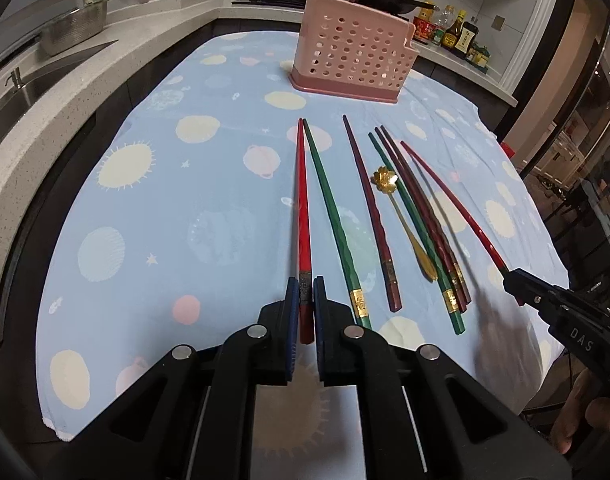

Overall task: Organize utensils
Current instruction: 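Grasp a red-tipped chopstick with the right tool while the left tool lifts its chopstick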

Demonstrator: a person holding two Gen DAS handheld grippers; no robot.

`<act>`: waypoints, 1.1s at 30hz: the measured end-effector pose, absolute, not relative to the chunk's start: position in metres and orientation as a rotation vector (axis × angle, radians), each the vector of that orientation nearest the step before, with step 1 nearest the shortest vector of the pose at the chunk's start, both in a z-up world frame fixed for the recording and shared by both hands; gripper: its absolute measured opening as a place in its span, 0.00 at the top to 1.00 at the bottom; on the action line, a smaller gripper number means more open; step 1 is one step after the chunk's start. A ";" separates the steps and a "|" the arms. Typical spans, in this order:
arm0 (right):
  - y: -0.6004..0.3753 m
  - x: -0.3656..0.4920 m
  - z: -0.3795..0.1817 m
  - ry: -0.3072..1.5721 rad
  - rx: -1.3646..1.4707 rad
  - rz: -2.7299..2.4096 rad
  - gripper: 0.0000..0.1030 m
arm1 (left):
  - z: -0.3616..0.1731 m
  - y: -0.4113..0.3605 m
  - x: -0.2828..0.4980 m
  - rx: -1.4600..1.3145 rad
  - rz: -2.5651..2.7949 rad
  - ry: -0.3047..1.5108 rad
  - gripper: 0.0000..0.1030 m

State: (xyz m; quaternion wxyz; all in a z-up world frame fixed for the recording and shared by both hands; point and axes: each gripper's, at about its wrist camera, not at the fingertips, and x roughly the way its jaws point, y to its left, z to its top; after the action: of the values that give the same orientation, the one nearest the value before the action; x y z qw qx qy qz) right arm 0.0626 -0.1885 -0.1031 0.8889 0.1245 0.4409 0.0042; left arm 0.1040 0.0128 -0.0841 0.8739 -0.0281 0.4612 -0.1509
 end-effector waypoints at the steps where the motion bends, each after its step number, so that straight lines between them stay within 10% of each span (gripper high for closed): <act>1: -0.189 0.061 -0.097 0.902 0.263 0.010 0.93 | -0.079 0.013 0.103 -0.063 -0.316 0.954 0.93; 27: -0.236 0.076 0.027 0.578 0.319 -0.050 0.93 | 0.039 0.037 0.137 -0.145 -0.295 0.705 1.00; 31: -0.233 0.069 0.019 0.597 0.334 -0.048 0.93 | -0.009 0.031 0.127 -0.107 -0.288 0.810 0.61; 33: -0.232 0.066 0.019 0.601 0.339 -0.044 0.93 | -0.035 0.026 0.119 -0.091 -0.298 0.867 0.59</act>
State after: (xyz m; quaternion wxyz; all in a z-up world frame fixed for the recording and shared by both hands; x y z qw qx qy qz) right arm 0.0660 -0.2321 0.0186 0.9408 0.1660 0.2946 -0.0216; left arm 0.1195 0.0264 -0.0352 0.8958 -0.0441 0.4182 -0.1436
